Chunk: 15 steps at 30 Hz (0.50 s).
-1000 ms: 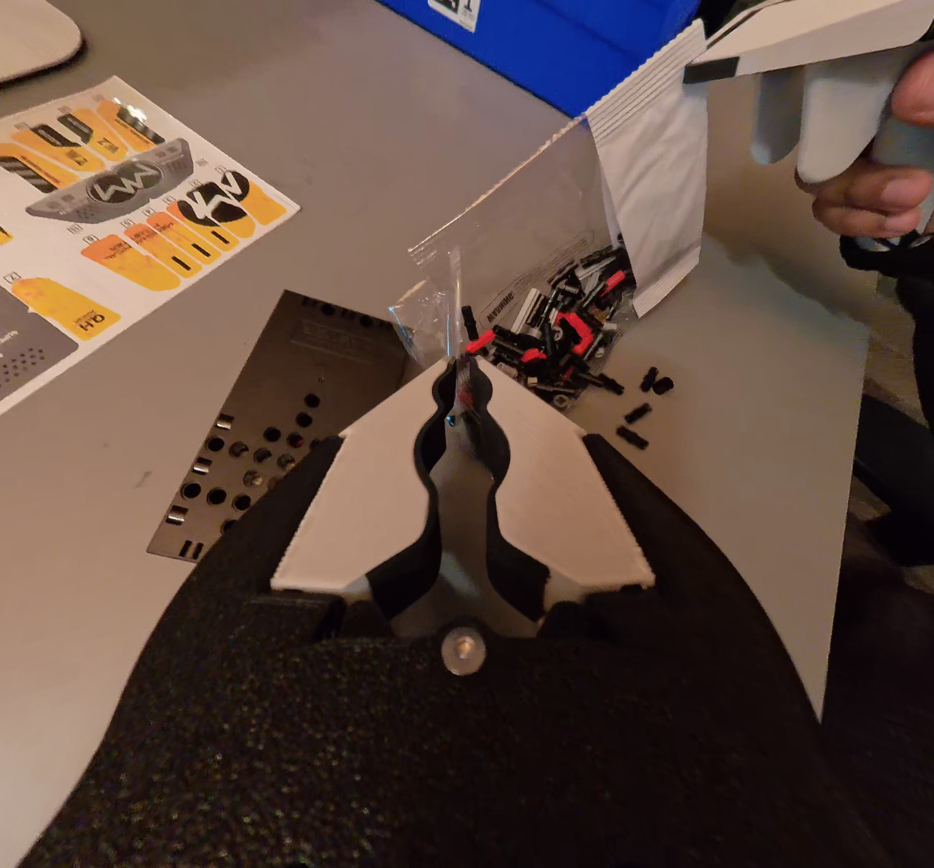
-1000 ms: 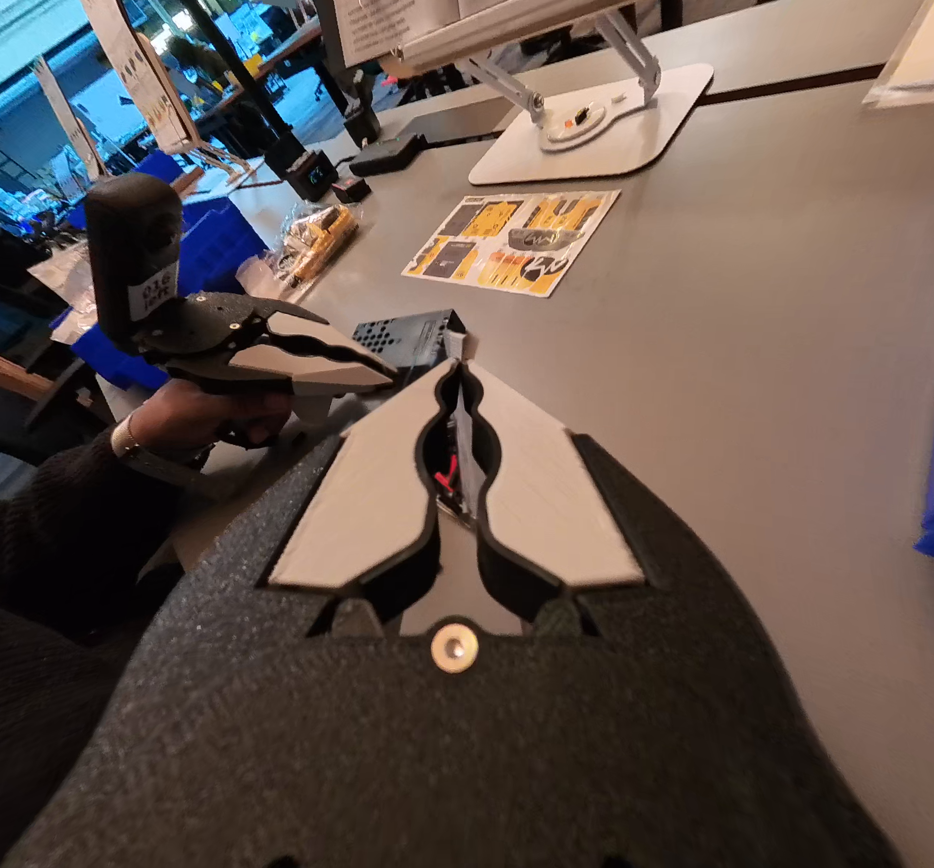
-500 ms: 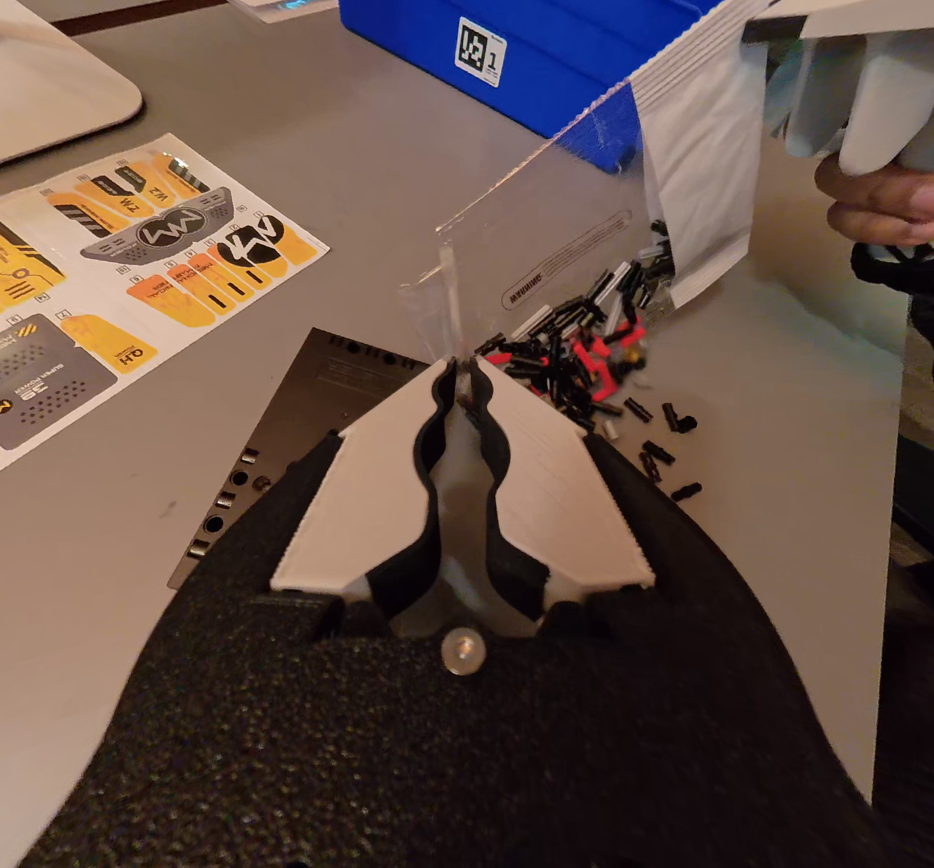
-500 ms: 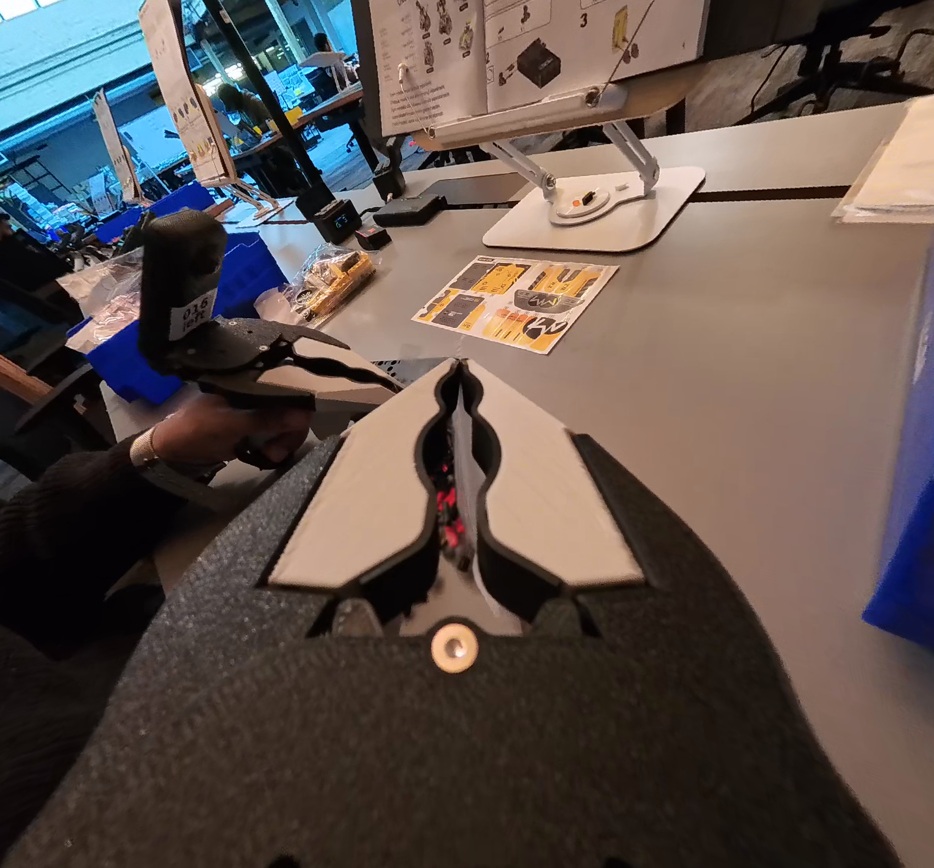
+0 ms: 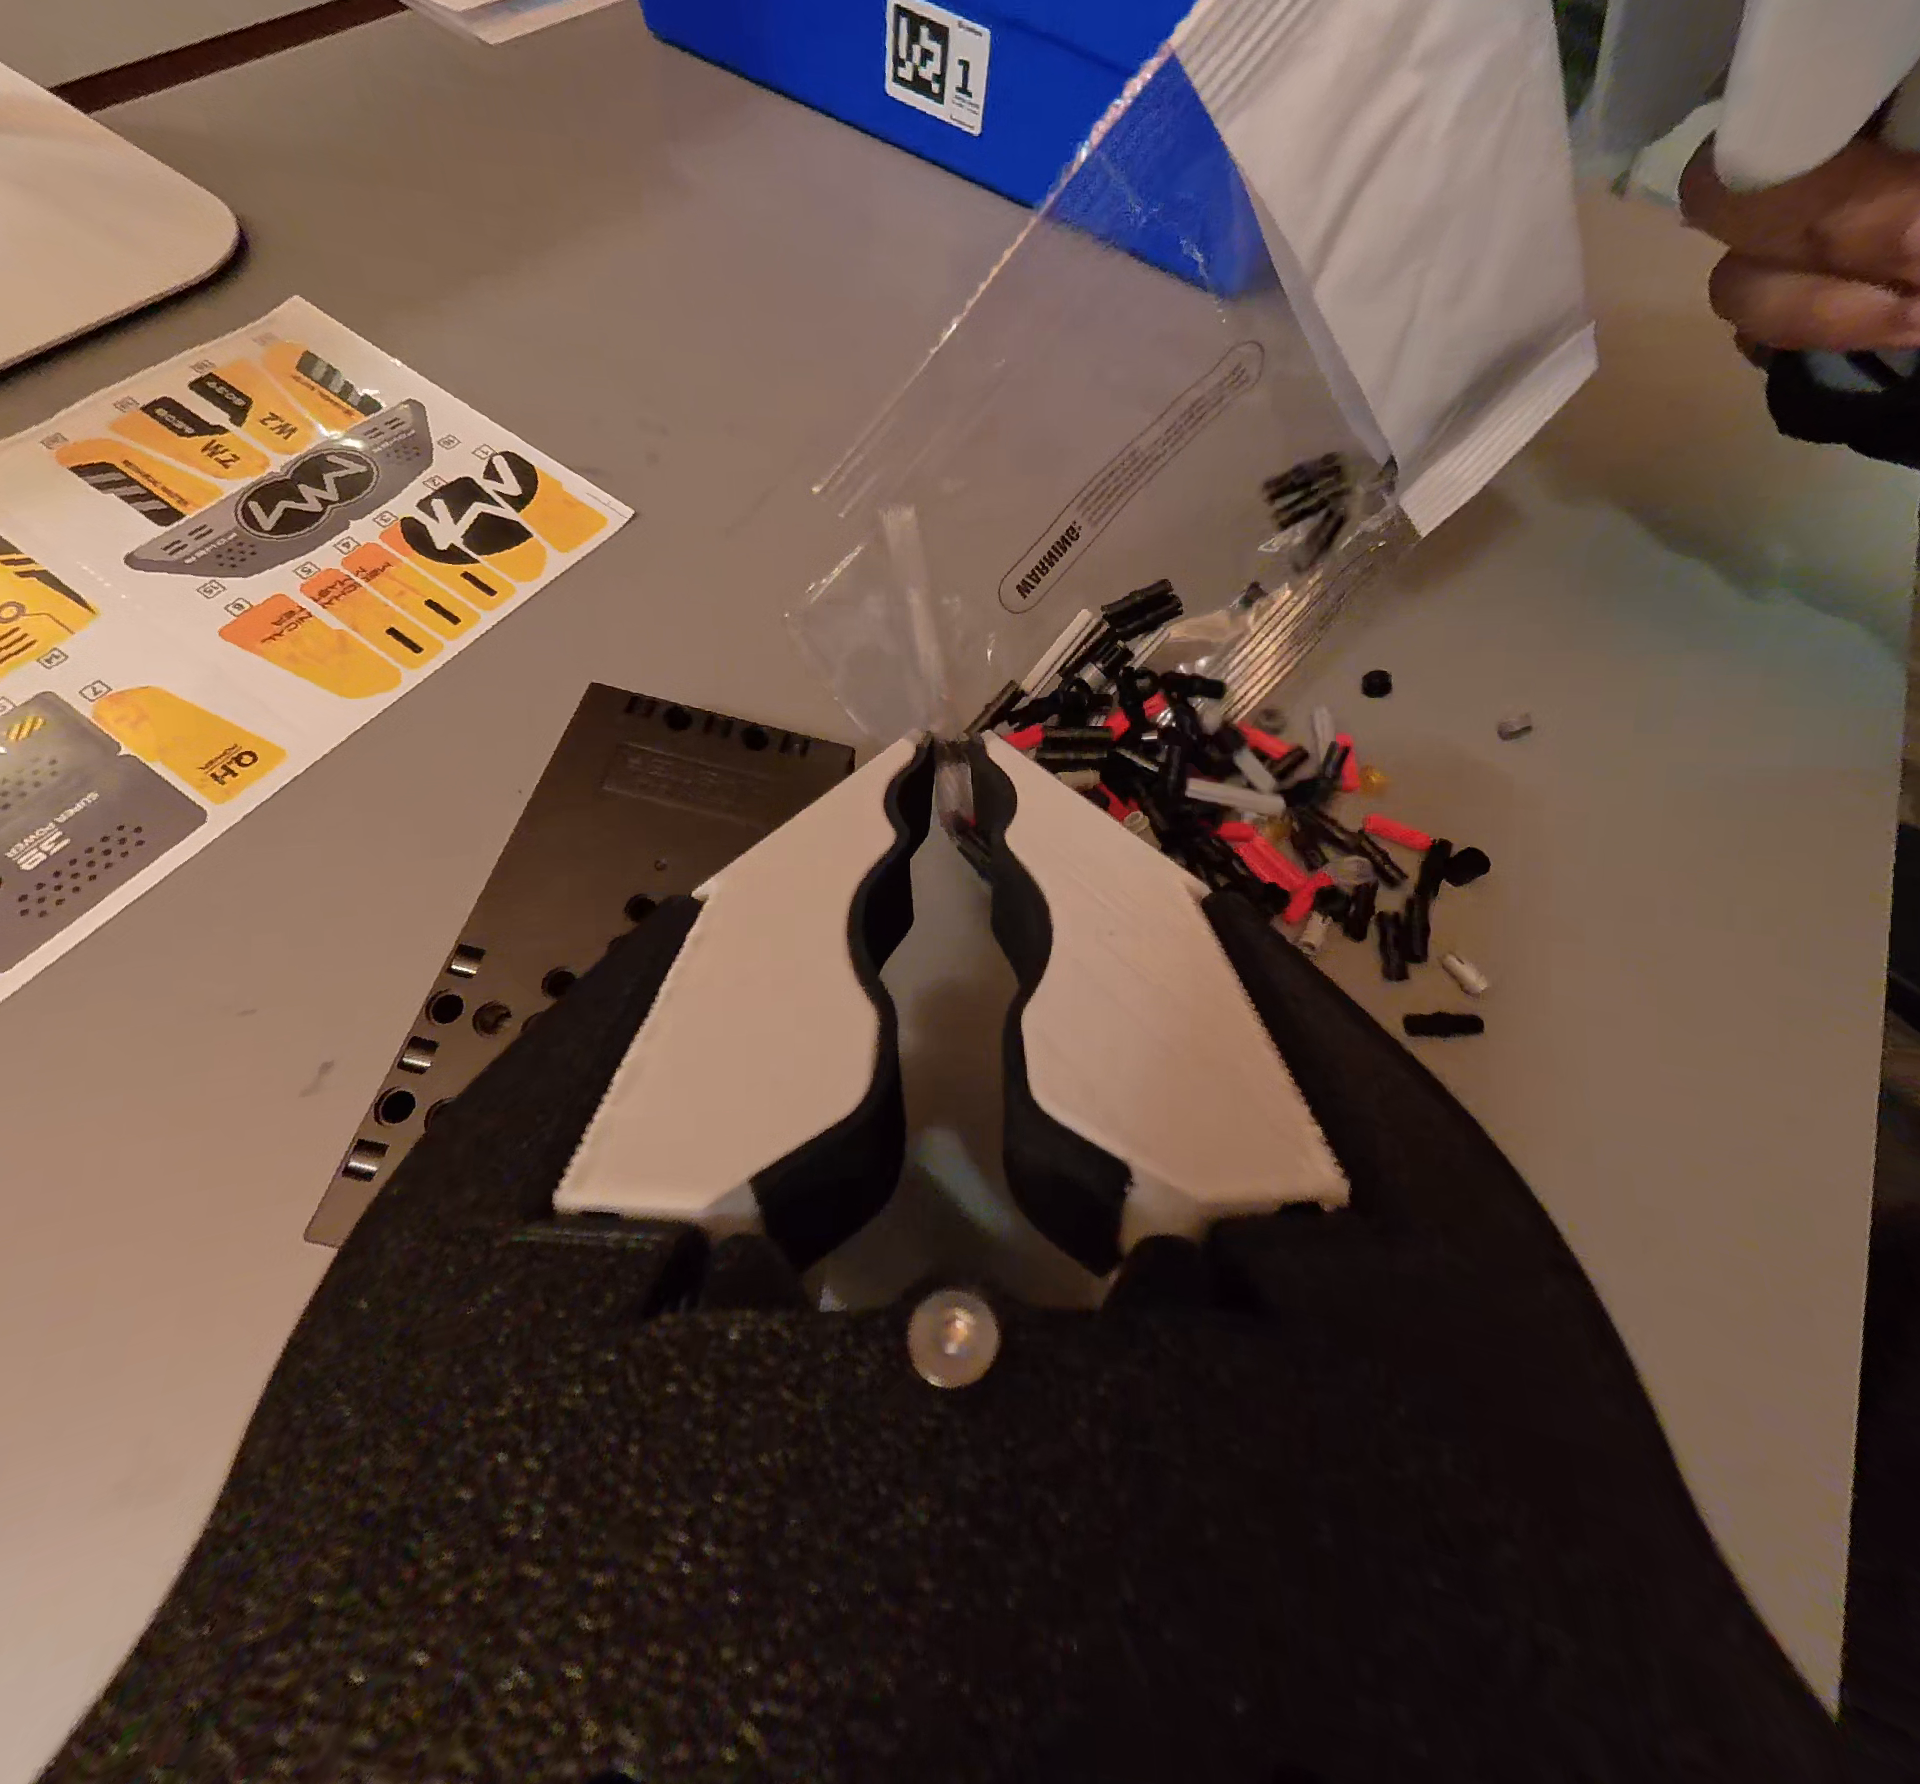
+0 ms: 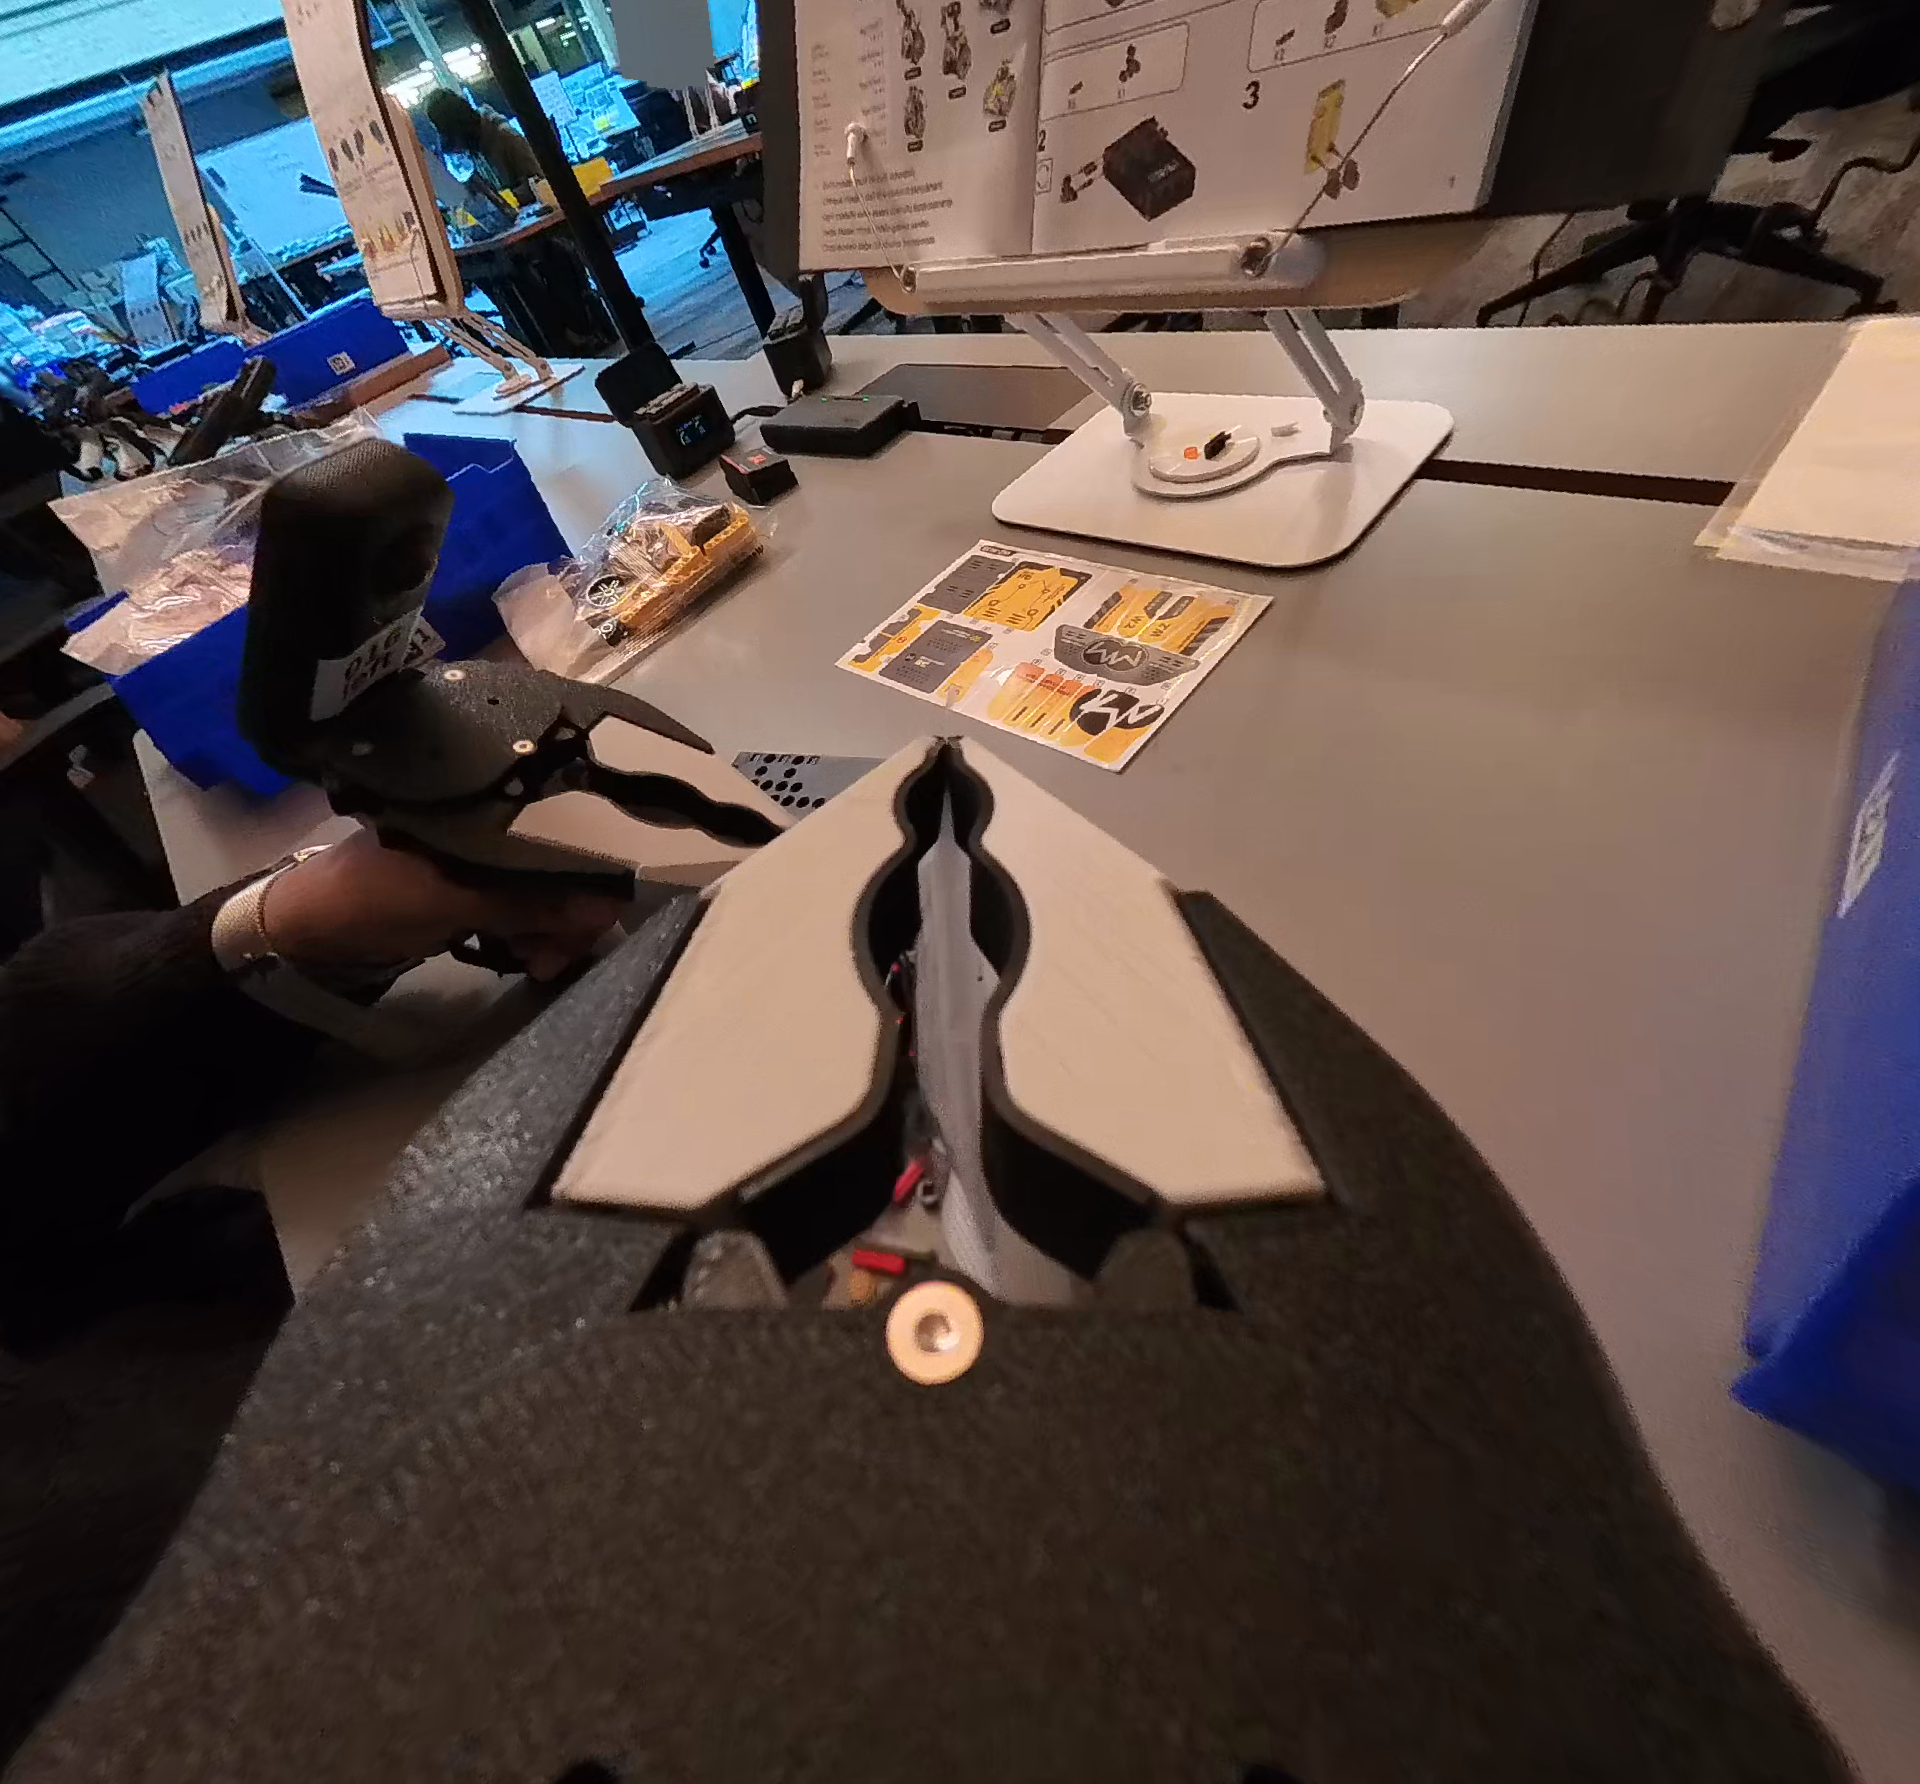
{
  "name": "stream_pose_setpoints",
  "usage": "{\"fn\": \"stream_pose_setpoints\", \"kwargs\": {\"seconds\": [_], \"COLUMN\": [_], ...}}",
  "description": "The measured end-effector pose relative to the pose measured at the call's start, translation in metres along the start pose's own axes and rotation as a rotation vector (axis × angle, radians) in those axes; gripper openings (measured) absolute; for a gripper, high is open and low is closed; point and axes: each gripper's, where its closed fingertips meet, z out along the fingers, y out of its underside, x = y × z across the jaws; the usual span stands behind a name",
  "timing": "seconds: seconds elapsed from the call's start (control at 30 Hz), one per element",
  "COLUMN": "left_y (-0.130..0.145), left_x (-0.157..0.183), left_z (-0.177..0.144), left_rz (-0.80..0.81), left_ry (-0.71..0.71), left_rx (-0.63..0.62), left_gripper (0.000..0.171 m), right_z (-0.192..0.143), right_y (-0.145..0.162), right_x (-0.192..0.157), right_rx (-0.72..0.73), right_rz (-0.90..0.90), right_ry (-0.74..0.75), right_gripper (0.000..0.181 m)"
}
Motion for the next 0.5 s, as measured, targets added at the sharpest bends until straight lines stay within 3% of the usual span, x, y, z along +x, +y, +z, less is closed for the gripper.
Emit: {"fn": "stream_pose_setpoints", "kwargs": {"seconds": [0.5], "left_y": [0.001], "left_x": [-0.002], "left_z": [0.002], "left_rz": [0.008], "left_ry": [-0.019], "left_rx": [-0.013], "left_gripper": [0.006], "right_z": [0.006], "right_y": [-0.018], "right_x": [-0.003], "right_rx": [-0.014], "right_rz": [-0.081], "right_ry": [0.047], "right_gripper": [0.0]}}
